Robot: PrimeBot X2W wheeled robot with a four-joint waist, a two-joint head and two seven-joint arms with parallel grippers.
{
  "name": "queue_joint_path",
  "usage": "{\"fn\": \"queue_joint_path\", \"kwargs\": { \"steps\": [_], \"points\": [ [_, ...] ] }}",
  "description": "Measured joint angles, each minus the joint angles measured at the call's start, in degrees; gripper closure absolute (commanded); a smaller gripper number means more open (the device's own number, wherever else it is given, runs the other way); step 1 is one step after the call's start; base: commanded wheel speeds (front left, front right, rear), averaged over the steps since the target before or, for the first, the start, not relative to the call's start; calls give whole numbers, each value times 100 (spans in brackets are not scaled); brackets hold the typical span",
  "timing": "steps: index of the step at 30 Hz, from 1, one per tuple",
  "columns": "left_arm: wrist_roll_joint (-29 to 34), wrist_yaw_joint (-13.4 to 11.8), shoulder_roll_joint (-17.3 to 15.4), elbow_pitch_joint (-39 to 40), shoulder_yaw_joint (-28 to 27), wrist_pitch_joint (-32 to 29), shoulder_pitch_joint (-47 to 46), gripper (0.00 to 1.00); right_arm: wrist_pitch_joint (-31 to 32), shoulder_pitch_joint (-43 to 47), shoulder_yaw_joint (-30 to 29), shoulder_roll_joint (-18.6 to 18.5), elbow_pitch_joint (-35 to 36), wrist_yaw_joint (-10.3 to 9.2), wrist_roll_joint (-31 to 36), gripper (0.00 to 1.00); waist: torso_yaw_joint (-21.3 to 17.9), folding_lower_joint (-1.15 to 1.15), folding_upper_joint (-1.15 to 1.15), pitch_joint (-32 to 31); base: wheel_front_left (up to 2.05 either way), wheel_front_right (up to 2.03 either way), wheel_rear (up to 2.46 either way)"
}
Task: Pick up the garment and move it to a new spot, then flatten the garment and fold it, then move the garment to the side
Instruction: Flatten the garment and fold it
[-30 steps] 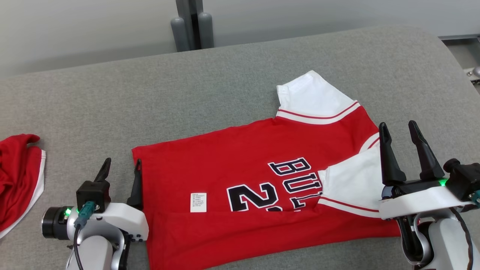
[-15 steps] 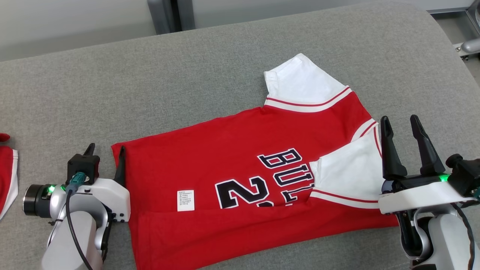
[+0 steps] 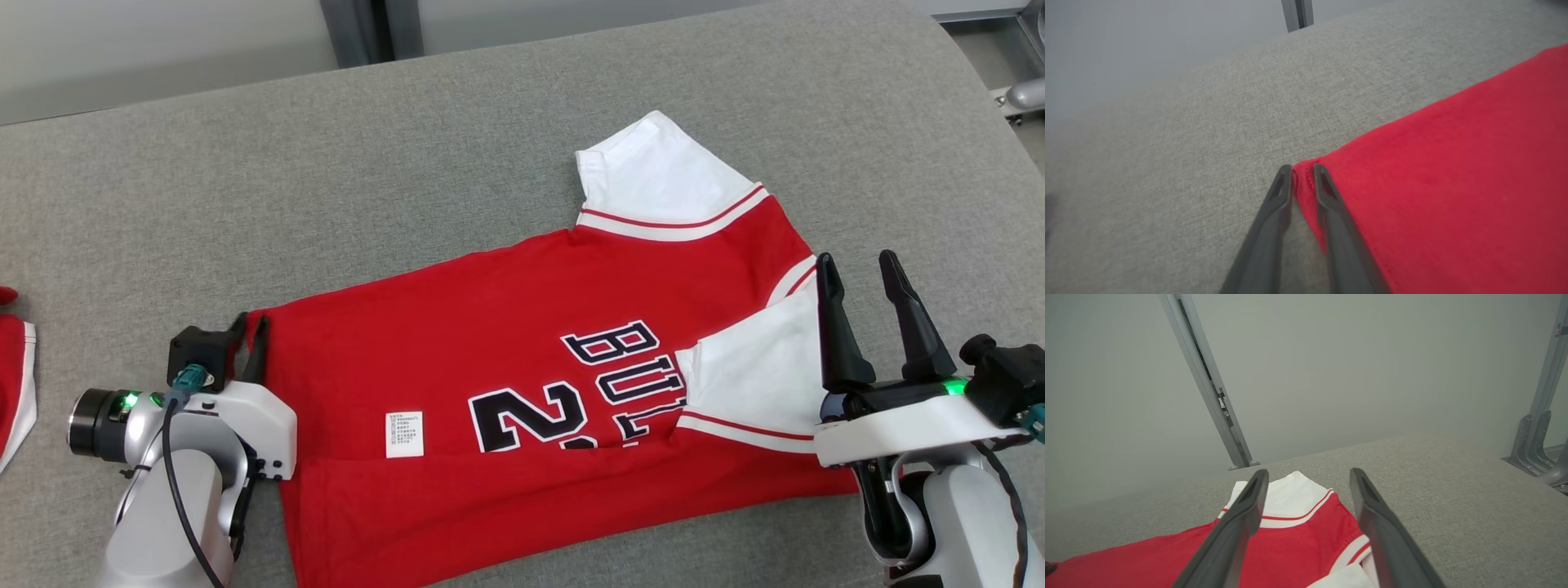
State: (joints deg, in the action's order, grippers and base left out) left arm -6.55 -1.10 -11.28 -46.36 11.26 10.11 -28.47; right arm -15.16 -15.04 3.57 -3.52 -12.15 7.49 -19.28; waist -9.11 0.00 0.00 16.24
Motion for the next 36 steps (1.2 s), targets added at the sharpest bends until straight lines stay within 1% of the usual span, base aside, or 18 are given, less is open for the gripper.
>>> {"fn": "queue_joint_path", "kwargs": {
  "steps": [6, 10, 11, 13, 18, 21, 26, 28, 29, 33, 36],
  "points": [
    [-51, 12, 79, 9, 62, 152, -20, 100, 0, -1, -93, -24, -113, 0, 67, 0, 92, 0, 0, 17, 0, 0, 0],
    [-59, 63, 137, 199, 134, 265, -23, 100, 0, -149, -118, -197, -208, 0, 136, 0, 230, 0, 0, 41, 0, 0, 0],
    [-58, 105, 171, 349, 196, 312, -25, 100, 0, -339, -110, -336, -347, 0, 160, 0, 323, 0, 0, 65, 0, 0, 0],
    [-54, 110, 235, 544, 250, 356, -25, 100, 67, -585, -124, -470, -542, 0, 151, 0, 432, 0, 0, 103, 0, 0, 0],
    [-25, 155, 388, 1010, 452, 404, -26, 100, 624, -1532, -100, -907, -1128, 0, -47, 0, 761, 0, 0, 254, 0, 0, 0],
    [8, 208, 516, 1241, 632, 405, -40, 100, 1099, -2086, 187, -1450, -1596, 1, 138, 0, 1006, 0, 0, 385, 0, 0, 0],
    [16, 264, 672, 1512, 894, 401, -135, 100, 1801, -2888, 470, -2000, -2454, 1, -221, 0, 1463, 0, 0, 632, 0, 0, 0],
    [11, 267, 706, 1580, 999, 396, -142, 100, 2014, -3150, 636, -2163, -2716, 1, -439, 0, 1640, 0, 0, 735, 0, 0, 0],
    [11, 267, 706, 1580, 999, 396, -142, 100, 2014, -3150, 636, -2163, -2716, 1, -439, 0, 1640, 0, 0, 735, 0, 0, 0],
    [-13, 271, 770, 1663, 1162, 393, -224, 100, 2351, -3604, 1028, -2425, -3097, 1, -779, 0, 1933, 0, 0, 937, 0, 0, 0],
    [-55, 257, 811, 1701, 1258, 392, -258, 100, 2550, -3885, 1302, -2554, -3328, 1, -1016, 0, 2090, 0, 0, 1081, 0, 0, 0]
  ]
}}
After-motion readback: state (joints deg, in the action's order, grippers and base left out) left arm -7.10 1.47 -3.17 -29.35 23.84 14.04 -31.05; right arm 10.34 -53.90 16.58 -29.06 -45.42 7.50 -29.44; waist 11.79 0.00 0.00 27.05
